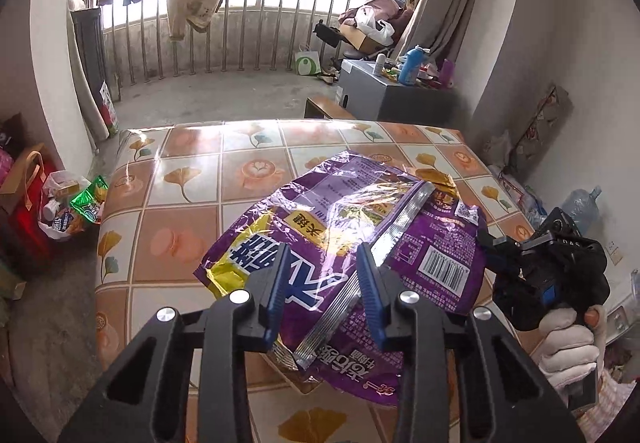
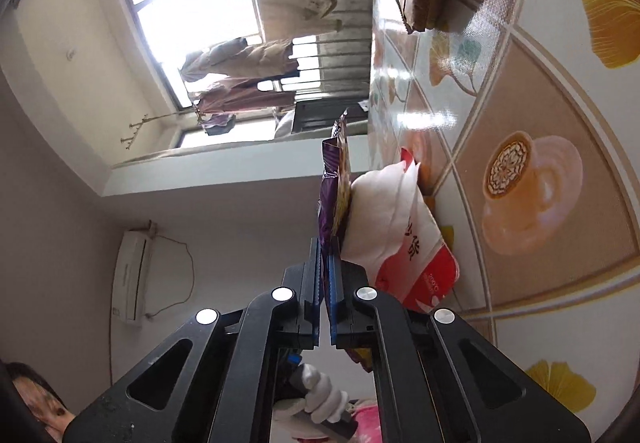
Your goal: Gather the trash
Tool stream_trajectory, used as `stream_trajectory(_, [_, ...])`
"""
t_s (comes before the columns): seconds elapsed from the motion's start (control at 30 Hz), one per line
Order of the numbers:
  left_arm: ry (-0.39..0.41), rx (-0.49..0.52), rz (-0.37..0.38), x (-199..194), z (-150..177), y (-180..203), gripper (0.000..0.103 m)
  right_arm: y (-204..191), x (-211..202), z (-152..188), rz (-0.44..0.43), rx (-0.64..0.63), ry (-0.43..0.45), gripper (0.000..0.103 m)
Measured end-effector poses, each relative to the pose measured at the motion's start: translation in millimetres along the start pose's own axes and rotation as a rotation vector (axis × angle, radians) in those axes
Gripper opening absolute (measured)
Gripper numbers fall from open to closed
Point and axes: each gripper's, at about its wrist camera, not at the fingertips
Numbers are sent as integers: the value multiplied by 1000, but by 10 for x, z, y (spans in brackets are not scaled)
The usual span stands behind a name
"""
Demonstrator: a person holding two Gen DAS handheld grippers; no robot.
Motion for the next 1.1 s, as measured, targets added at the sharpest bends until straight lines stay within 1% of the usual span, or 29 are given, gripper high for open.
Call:
stream_trajectory(0.13, [-12,1,3,21,35,33,32,-85,57,6,-14,-20,-6,9])
stream_trajectory(0.2, [-19,1,7,36,49,51,32,-155,135,-14,-19,-34,-12,20])
stream_trajectory(0.27, [-25,3,11,58,62,67,32,-197,190,-19,-21,-48,-19,23])
stream_trajectory(0.33, [-31,7,13,77,68,68,32,-233,241,-24,-12,-61,-26,23])
stream_trajectory(0.43, [-37,10,18,101,66,71,32,-291,406,-58,33,-93,-37,23])
stream_trajectory(0.47, [-40,8,18,108,70,64,32,-312,443,-59,46,-100,-43,21])
stream_trajectory(0.53, [-43,4,20,119,78,44,32,-337,526,-62,74,-117,-55,11])
stream_trajectory(0.57, [-43,1,19,118,79,32,32,-361,564,-60,83,-129,-61,3])
stream_trajectory(0.6, [-43,-1,16,115,79,20,32,-385,606,-58,89,-139,-65,1])
stream_trajectory(0.67, [-32,-4,1,71,43,-12,32,-446,693,-42,61,-153,-88,0])
stream_trajectory(0.73, [-6,-14,-15,-35,2,-57,32,-551,745,-13,11,-168,-114,0])
stream_trajectory(0.9, [98,-32,-20,-509,-167,-126,32,-865,782,93,-132,-217,-169,0])
stream_trajectory(1.0, [156,-36,16,-781,-251,-78,32,-1067,666,135,-187,-257,-173,0])
stream_trajectory(1.1, [173,-37,97,-917,-316,56,32,-1256,445,155,-218,-308,-142,0])
Point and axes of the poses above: each gripper's, at about its wrist camera, not at the fingertips, and x roughly the way its jaws point, y to its right, z to its underside, and after that the axes turned 1 degree about z, right-handed
